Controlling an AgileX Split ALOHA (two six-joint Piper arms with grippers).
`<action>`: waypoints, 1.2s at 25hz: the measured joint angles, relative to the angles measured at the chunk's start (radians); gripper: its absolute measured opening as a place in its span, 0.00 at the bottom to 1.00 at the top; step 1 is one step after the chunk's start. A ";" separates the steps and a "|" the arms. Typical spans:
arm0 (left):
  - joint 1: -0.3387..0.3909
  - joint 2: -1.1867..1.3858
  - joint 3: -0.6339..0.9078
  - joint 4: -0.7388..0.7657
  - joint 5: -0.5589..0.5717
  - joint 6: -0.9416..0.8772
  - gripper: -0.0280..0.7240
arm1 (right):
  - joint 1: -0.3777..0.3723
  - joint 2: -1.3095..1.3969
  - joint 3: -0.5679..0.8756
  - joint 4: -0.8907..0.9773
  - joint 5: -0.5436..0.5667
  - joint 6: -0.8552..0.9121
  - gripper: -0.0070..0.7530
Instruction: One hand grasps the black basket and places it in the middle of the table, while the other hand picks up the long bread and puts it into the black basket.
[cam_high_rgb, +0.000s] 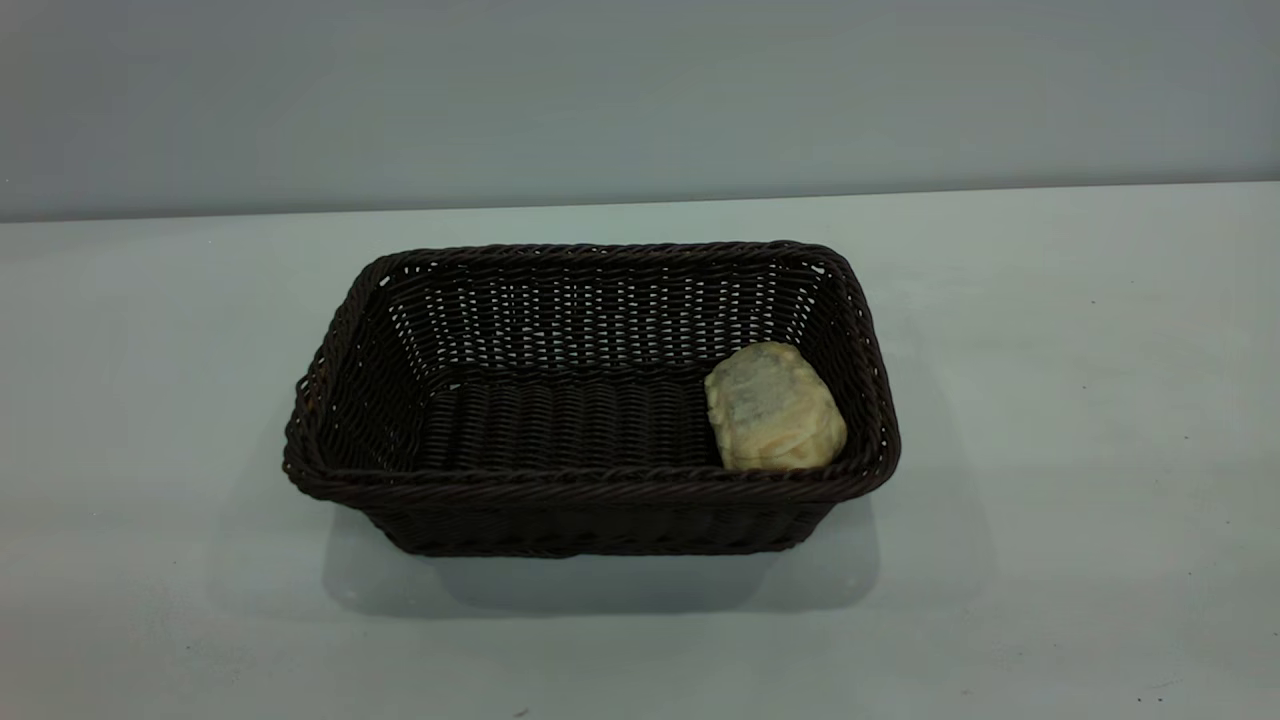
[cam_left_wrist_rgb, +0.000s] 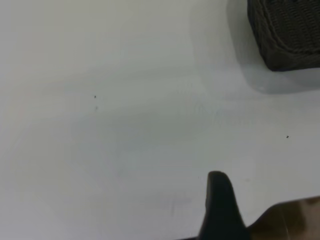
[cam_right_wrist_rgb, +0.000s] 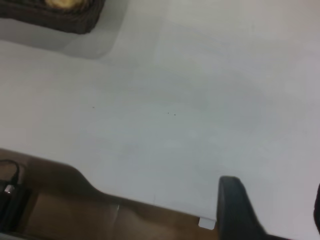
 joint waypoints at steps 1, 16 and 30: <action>0.000 -0.002 0.000 -0.001 0.011 -0.003 0.78 | 0.000 0.000 0.000 -0.004 0.000 0.006 0.48; 0.000 -0.002 0.023 -0.044 0.070 -0.036 0.78 | 0.000 -0.015 0.007 -0.071 0.000 0.108 0.48; 0.000 -0.002 0.023 -0.046 0.070 -0.035 0.78 | 0.000 -0.054 0.008 -0.071 0.002 0.112 0.47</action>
